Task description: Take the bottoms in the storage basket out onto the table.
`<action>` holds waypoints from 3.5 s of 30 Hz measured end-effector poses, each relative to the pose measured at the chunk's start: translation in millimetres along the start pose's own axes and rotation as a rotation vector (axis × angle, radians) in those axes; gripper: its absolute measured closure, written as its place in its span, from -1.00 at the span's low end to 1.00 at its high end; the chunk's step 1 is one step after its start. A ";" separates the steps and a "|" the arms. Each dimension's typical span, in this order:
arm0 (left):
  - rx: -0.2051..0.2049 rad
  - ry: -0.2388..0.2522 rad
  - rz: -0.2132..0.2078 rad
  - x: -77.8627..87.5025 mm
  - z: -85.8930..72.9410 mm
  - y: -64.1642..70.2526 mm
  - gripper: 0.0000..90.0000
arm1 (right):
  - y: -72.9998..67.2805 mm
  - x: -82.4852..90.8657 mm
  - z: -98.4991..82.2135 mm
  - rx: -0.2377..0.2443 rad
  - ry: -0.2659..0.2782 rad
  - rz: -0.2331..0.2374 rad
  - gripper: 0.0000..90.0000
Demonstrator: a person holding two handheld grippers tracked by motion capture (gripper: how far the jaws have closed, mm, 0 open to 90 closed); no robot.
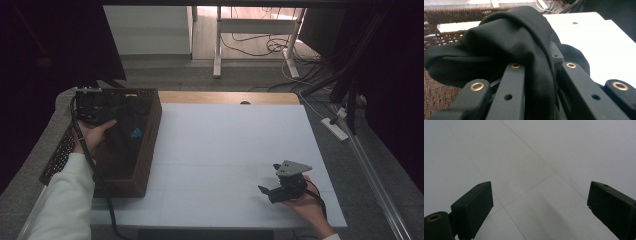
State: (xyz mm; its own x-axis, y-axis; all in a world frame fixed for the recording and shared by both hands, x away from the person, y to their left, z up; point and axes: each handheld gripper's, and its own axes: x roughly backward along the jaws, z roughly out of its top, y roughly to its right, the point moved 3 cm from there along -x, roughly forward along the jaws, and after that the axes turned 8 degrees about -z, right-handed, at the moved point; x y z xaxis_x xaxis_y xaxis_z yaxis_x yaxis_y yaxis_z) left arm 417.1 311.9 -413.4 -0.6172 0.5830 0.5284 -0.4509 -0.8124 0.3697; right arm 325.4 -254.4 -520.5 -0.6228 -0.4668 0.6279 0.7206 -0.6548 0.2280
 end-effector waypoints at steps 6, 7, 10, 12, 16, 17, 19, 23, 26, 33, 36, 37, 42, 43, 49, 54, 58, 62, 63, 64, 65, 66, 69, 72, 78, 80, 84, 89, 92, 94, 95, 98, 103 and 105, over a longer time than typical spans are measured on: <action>0.001 0.041 -0.006 8.5 5.0 6.8 0.78 | 0.2 0.1 0.2 -0.003 0.004 0.001 -0.85; 0.000 0.048 -0.010 10.0 5.8 8.0 0.78 | 0.2 0.1 0.2 -0.003 0.004 0.001 -0.85; -0.005 0.071 -0.015 14.6 8.7 13.0 0.78 | 0.2 0.4 0.3 -0.002 0.004 -0.002 -0.85; -0.010 0.081 -0.018 16.4 10.0 15.3 0.78 | 0.2 0.5 0.4 -0.002 0.005 -0.002 -0.85; -0.012 0.096 -0.030 19.0 12.0 18.9 0.78 | 0.3 0.6 0.4 -0.002 0.005 -0.003 -0.85; -0.014 0.098 -0.033 19.9 12.7 20.2 0.78 | 0.3 0.6 0.4 -0.002 0.005 -0.003 -0.85; -0.018 0.100 -0.037 21.6 14.6 23.3 0.78 | 0.2 0.4 0.3 -0.002 0.004 -0.004 -0.85; -0.027 0.113 -0.037 26.1 18.6 29.2 0.78 | 0.1 0.4 0.3 0.000 0.001 -0.005 -0.85; -0.032 0.128 -0.040 29.1 21.2 33.0 0.78 | 0.0 -0.3 0.2 -0.002 0.000 -0.003 -0.85; -0.046 0.146 -0.060 31.9 23.6 40.7 0.78 | 0.2 0.5 0.3 -0.001 0.003 -0.005 -0.85; -0.060 0.157 -0.069 34.1 25.9 46.3 0.78 | 0.3 0.5 0.4 -0.001 0.003 -0.006 -0.85; -0.060 0.157 -0.069 34.1 25.9 46.3 0.78 | 0.3 0.3 0.4 0.001 0.003 -0.006 -0.85; -0.071 0.186 -0.081 38.5 28.9 53.1 0.78 | 0.3 0.3 0.4 -0.001 0.002 -0.007 -0.85; -0.073 0.190 -0.085 39.0 29.0 54.4 0.78 | 0.3 0.3 0.4 -0.002 0.005 -0.006 -0.85; -0.083 0.197 -0.099 39.8 29.5 59.7 0.78 | 0.2 0.5 0.4 0.000 0.003 -0.007 -0.85; -0.082 0.213 -0.123 41.2 29.8 64.8 0.78 | 0.4 0.4 0.5 -0.002 0.006 -0.007 -0.85; -0.098 0.215 -0.143 41.9 29.3 71.8 0.78 | 0.2 0.4 0.4 0.000 0.002 -0.007 -0.85; -0.104 0.219 -0.155 42.3 29.5 76.1 0.78 | 0.4 0.4 0.4 0.000 0.003 -0.008 -0.85; -0.104 0.221 -0.159 42.3 29.6 77.4 0.78 | 0.4 0.4 0.4 0.000 0.003 -0.008 -0.85; -0.107 0.221 -0.164 42.2 29.6 78.7 0.78 | 0.4 0.3 0.3 0.001 0.002 -0.008 -0.85; -0.110 0.221 -0.167 42.1 29.7 80.1 0.78 | 0.4 0.3 0.3 0.001 0.002 -0.008 -0.85; -0.112 0.222 -0.170 41.9 29.8 81.5 0.78 | 0.3 0.2 0.3 0.001 0.001 -0.008 -0.85; -0.120 0.219 -0.179 41.2 30.0 85.6 0.78 | 0.2 0.2 0.3 0.002 0.001 -0.008 -0.85; -0.127 0.215 -0.188 40.1 30.4 89.4 0.78 | 0.4 0.4 0.3 0.002 0.002 -0.008 -0.85; -0.140 0.214 -0.202 38.1 30.5 96.5 0.78 | 0.3 0.6 0.4 0.000 0.006 -0.007 -0.85; -0.144 0.211 -0.205 37.5 30.6 98.6 0.78 | 0.3 0.6 0.4 -0.001 0.005 -0.007 -0.85; -0.151 0.211 -0.215 36.5 30.9 102.8 0.78 | 0.3 0.6 0.4 0.001 0.003 -0.008 -0.85; -0.162 0.208 -0.227 34.5 31.2 108.3 0.78 | 0.5 0.5 0.4 -0.002 0.004 -0.005 -0.85; -0.165 0.205 -0.237 32.4 31.2 111.9 0.78 | 0.4 0.6 0.4 -0.001 0.002 -0.006 -0.85; -0.171 0.200 -0.239 30.5 31.5 114.8 0.78 | 0.1 0.4 0.3 -0.002 -0.001 -0.006 -0.85; -0.173 0.199 -0.241 29.6 31.6 116.2 0.78 | 0.0 0.1 0.2 0.000 0.000 -0.008 -0.85; -0.182 0.194 -0.253 25.9 31.7 121.6 0.78 | 0.3 0.3 0.3 0.000 0.001 -0.010 -0.85; -0.187 0.190 -0.265 22.3 31.4 126.4 0.78 | 0.5 0.5 0.4 -0.002 0.005 -0.007 -0.85; -0.193 0.186 -0.269 21.2 31.4 129.0 0.78 | 0.3 0.5 0.4 -0.001 0.005 -0.007 -0.85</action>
State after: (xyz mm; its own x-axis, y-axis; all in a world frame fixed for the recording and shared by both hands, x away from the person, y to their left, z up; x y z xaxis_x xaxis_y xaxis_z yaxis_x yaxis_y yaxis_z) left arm 366.0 219.2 -330.5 -0.5589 0.7815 0.2773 -0.7149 -0.6236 0.3164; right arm 325.4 -254.6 -519.8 -0.6297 -0.4650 0.6224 0.7156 -0.6590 0.2316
